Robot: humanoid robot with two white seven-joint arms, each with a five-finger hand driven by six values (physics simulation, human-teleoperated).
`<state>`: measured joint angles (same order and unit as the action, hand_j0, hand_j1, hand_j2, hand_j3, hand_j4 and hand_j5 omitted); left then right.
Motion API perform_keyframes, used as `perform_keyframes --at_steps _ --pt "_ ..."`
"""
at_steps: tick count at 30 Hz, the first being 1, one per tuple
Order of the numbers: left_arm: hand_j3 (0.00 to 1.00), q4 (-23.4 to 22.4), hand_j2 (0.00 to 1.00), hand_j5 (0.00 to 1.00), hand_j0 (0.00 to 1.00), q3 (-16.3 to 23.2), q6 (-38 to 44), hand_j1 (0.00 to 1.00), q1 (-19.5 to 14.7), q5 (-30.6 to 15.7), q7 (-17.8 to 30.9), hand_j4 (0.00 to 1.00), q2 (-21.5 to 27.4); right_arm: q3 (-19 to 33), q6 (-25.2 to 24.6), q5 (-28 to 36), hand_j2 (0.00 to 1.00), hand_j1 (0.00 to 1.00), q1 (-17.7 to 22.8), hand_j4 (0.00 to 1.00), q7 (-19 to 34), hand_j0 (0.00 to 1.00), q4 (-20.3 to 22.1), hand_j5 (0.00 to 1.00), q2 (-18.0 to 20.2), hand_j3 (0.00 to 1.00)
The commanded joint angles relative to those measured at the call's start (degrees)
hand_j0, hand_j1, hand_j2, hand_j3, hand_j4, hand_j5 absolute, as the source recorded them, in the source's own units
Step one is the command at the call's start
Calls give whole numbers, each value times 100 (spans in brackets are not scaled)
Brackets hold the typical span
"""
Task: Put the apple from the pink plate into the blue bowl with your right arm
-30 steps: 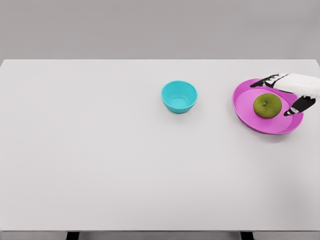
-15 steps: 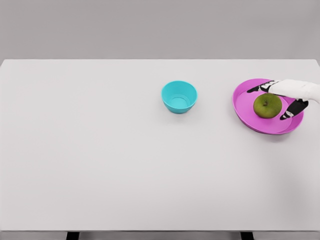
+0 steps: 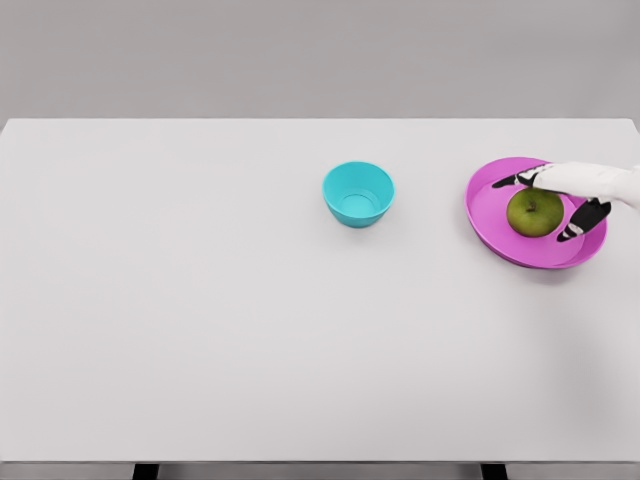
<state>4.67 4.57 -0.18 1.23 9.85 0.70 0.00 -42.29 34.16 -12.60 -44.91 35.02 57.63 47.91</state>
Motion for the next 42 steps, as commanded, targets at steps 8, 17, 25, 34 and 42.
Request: perform_keyframes --at_steps 8,17,25,34,42 --pt "100 -1 100 100 100 0 0 100 0 0 1 100 0 -130 -14 -23 100 100 -53 100 -2 100 -208 100 -97 100" --pt "100 -1 100 100 100 0 0 100 0 0 1 100 0 -130 -14 -111 77 77 -53 77 -2 77 -226 77 -106 77" --pt "100 -1 100 100 100 0 0 100 0 0 1 100 0 -139 -14 -111 59 59 -61 59 -2 59 -226 59 -106 59" --pt "100 -1 100 100 100 0 0 100 0 0 1 100 0 -78 -6 -111 57 57 -193 57 -2 57 -190 57 -97 57" --pt "100 -1 100 100 100 0 0 100 0 0 1 100 0 -51 -14 -102 57 57 -413 57 -2 57 -164 57 -106 57"
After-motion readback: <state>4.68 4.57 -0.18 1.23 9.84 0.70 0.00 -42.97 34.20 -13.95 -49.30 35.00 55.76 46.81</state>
